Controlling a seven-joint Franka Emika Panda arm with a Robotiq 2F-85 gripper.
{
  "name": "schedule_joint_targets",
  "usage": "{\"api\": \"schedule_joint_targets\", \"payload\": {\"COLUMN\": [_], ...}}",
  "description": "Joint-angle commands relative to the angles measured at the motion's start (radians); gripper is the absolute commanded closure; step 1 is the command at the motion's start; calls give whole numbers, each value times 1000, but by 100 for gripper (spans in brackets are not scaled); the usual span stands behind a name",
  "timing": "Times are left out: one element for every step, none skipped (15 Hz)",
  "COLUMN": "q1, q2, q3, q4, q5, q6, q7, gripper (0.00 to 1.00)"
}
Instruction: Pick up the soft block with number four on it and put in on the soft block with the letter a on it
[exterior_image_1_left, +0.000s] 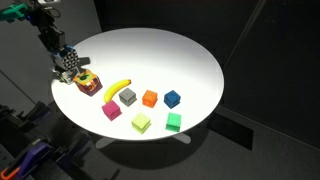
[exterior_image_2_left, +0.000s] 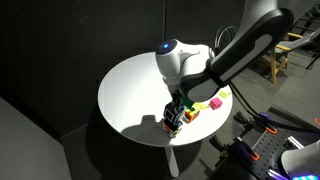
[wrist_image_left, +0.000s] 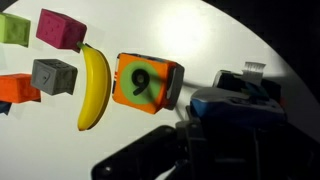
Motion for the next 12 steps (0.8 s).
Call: {"api": "schedule_joint_targets", "payload": {"q1": [17,19,20,22,22,21,21,21,20,20,19,18], "q2": [34,42,50,56,62,66,70,71,70,70,69,67], "q3": [-2,-2,-2,-4,-4,-4,-3,-3,-2,-2,-1,0], "q4": [41,46,52,56,58,59,60,61,62,63,62,61], "q5": [-20,-16,-11,-11,-9,-5,-3,-1,1,3,3,5], "q6": [-22,-23,-24,-24,-24,-23,-22,-22,-22,-23,-23,-22], "q7": [14,10,6,5,3,1,-1,-2,-4,-6,-7,-9], "gripper": [98,98,98,97,97,71,71,67,60,52,43,36]}}
